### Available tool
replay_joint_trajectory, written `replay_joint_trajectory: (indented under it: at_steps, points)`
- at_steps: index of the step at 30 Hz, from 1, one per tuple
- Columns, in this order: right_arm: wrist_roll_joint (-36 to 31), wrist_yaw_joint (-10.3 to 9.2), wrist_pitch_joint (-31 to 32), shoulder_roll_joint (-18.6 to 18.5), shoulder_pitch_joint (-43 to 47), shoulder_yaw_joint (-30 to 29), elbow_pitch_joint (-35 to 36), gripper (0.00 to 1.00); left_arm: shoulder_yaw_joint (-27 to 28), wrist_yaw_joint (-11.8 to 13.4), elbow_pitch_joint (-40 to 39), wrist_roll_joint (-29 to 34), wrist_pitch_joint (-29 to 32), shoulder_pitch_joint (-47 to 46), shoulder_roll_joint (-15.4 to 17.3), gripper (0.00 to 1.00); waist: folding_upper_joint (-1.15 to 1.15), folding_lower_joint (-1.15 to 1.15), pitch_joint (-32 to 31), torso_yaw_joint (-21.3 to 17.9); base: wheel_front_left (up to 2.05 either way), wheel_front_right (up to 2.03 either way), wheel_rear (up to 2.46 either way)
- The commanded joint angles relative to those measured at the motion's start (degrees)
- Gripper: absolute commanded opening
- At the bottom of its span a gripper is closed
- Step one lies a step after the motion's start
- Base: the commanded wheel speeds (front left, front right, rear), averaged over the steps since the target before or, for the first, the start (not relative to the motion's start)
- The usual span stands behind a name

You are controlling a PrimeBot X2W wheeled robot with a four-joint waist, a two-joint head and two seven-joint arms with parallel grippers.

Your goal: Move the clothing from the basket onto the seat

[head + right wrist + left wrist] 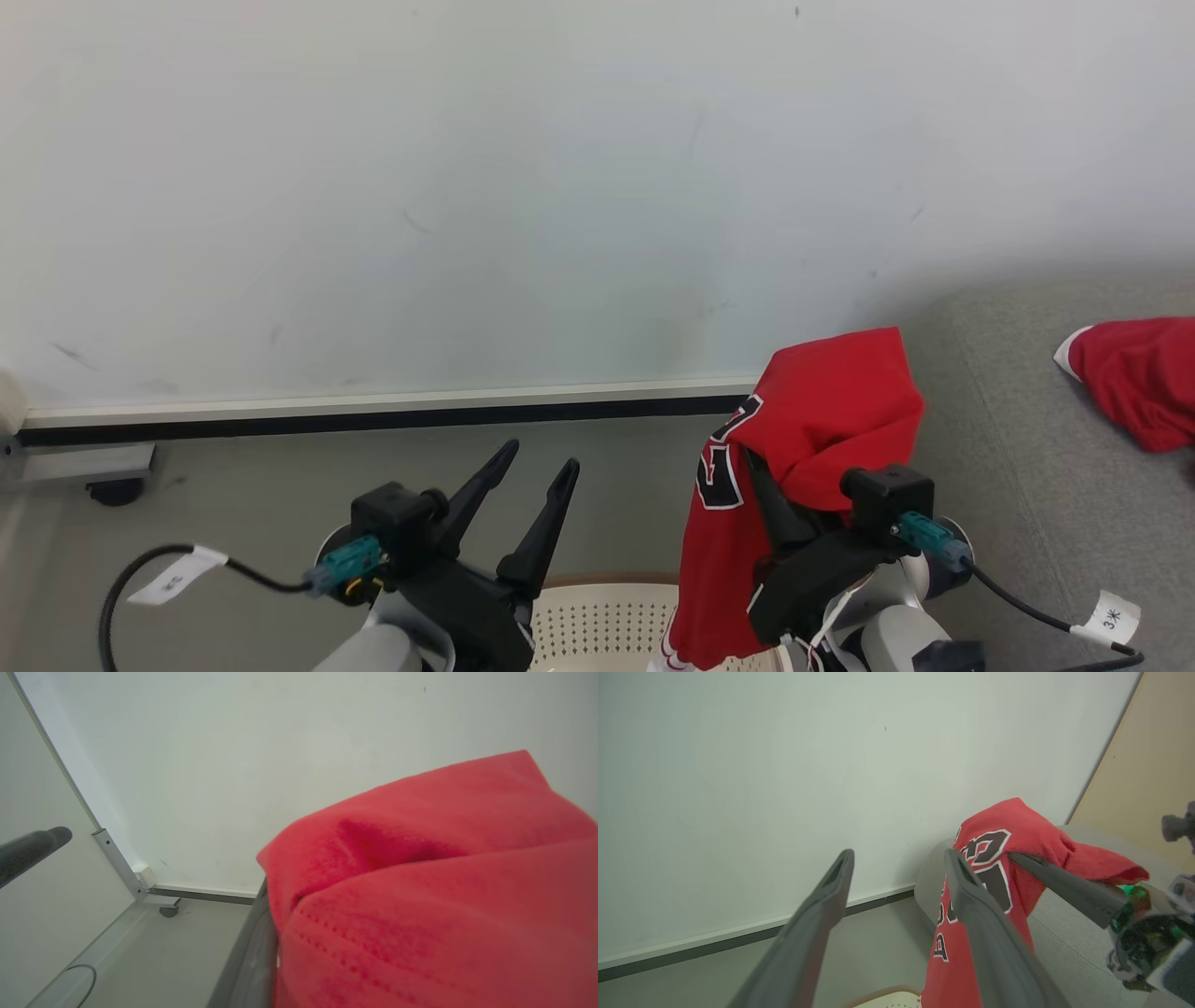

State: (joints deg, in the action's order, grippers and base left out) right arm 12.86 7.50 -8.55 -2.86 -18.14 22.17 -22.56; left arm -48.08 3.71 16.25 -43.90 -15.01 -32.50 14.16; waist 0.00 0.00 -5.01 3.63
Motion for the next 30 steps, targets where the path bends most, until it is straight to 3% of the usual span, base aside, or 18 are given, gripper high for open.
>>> replay_joint_trajectory:
  at_steps: [1, 12, 24, 30]
  points:
    - [-0.77, -0.02, 0.36, -0.02, 0.30, -0.26, 1.11, 0.00, 1.76, -1.06, -0.42, 2.01, -0.25, 2.79, 0.18, 1.00, 0.00, 0.00, 0.46, -0.69, 0.00, 0.00, 0.00]
    - [-3.69, -0.02, 3.28, -0.03, 1.48, -1.49, 5.87, 0.00, 13.82, -4.25, -4.37, 11.62, -0.25, 17.52, 0.10, 1.00, 0.00, 0.00, 2.12, -6.36, 0.00, 0.00, 0.00]
    - [-4.50, -0.02, 4.51, -0.04, 0.58, -1.31, 7.75, 0.00, 23.25, -5.35, -12.77, 19.31, -0.25, 30.18, -3.09, 1.00, 0.00, 0.00, 3.38, -14.19, 0.00, 0.00, 0.00]
    - [-4.24, -0.02, 4.67, -0.04, -0.87, -1.10, 8.34, 0.00, 27.74, -6.67, -15.13, 21.46, -0.18, 34.11, -5.21, 1.00, 0.00, 0.00, 5.28, -20.30, 0.00, 0.00, 0.00]
